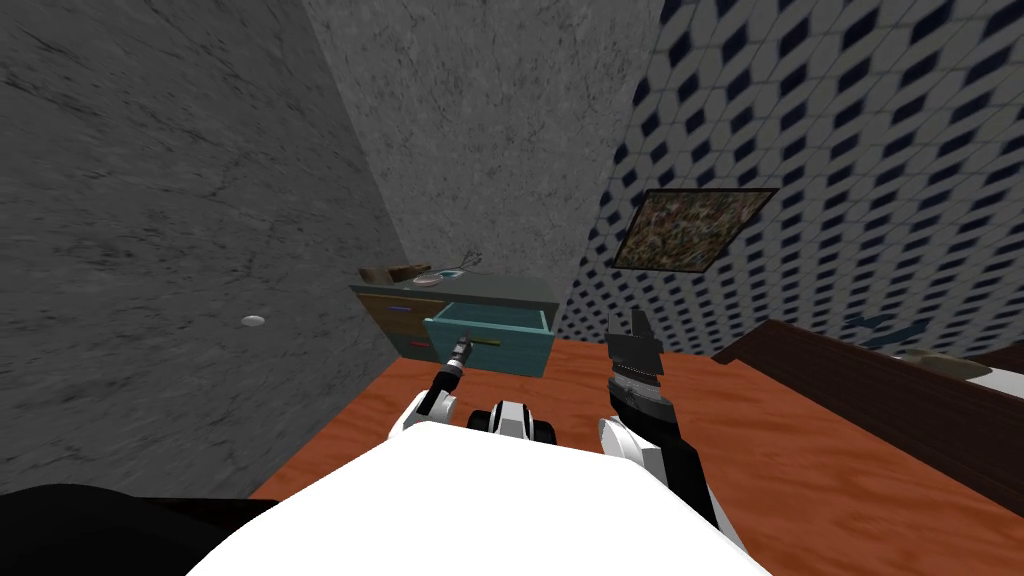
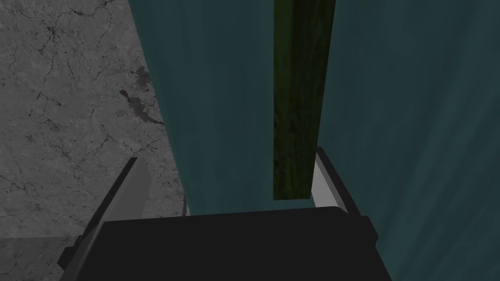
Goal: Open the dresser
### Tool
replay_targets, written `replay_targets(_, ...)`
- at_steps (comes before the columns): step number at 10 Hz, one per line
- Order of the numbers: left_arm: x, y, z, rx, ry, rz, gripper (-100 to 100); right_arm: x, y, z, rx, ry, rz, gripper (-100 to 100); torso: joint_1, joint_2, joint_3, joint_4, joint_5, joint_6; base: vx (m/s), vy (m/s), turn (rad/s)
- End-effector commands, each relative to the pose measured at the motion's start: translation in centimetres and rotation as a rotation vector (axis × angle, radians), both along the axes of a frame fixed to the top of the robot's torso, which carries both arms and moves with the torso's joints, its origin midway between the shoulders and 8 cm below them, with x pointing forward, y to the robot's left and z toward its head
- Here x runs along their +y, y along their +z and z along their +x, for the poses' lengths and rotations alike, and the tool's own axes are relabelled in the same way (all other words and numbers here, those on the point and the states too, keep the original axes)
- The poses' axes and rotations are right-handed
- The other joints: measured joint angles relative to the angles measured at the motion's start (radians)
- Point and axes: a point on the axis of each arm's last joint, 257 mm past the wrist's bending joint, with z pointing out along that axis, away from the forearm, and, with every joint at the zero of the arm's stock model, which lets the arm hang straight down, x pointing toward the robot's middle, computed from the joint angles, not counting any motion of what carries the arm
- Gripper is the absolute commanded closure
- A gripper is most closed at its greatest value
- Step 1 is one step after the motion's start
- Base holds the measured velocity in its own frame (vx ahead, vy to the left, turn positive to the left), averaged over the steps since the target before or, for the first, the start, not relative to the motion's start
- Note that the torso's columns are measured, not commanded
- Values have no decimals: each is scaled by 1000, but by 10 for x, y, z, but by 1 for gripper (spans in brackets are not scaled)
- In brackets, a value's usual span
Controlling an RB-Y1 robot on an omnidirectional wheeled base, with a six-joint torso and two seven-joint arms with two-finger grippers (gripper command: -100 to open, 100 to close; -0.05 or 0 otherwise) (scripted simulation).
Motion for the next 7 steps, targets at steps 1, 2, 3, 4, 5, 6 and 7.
replay_targets(1,1,14,6,2,-1,-1,-100,0,0,0,0,0,0,0,-1,1,0,2,-1,0,-25,-7,3)
replay_targets(2,1,5,3,14,1,-1,-100,0,0,0,0,0,0,0,-2,3,1,4,-2,0,-6,0,-1)
replay_targets(3,1,4,3,19,1,-2,0,0,0,0,0,0,0,0,-2,3,1,3,-2,0,0,0,0)
replay_targets(4,1,2,3,23,2,-2,0,0,0,0,0,0,0,0,-1,2,1,2,-1,0,0,0,0)
replay_targets(5,1,1,3,25,2,-2,0,0,0,0,0,0,0,0,-1,1,0,1,-1,0,0,0,0)
replay_targets(6,2,1,2,27,2,-2,0,0,0,0,0,0,0,0,-1,0,0,1,-1,0,0,0,0)
replay_targets(7,2,0,2,28,3,-2,0,0,0,0,0,0,0,0,0,0,0,0,0,0,0,0,0)
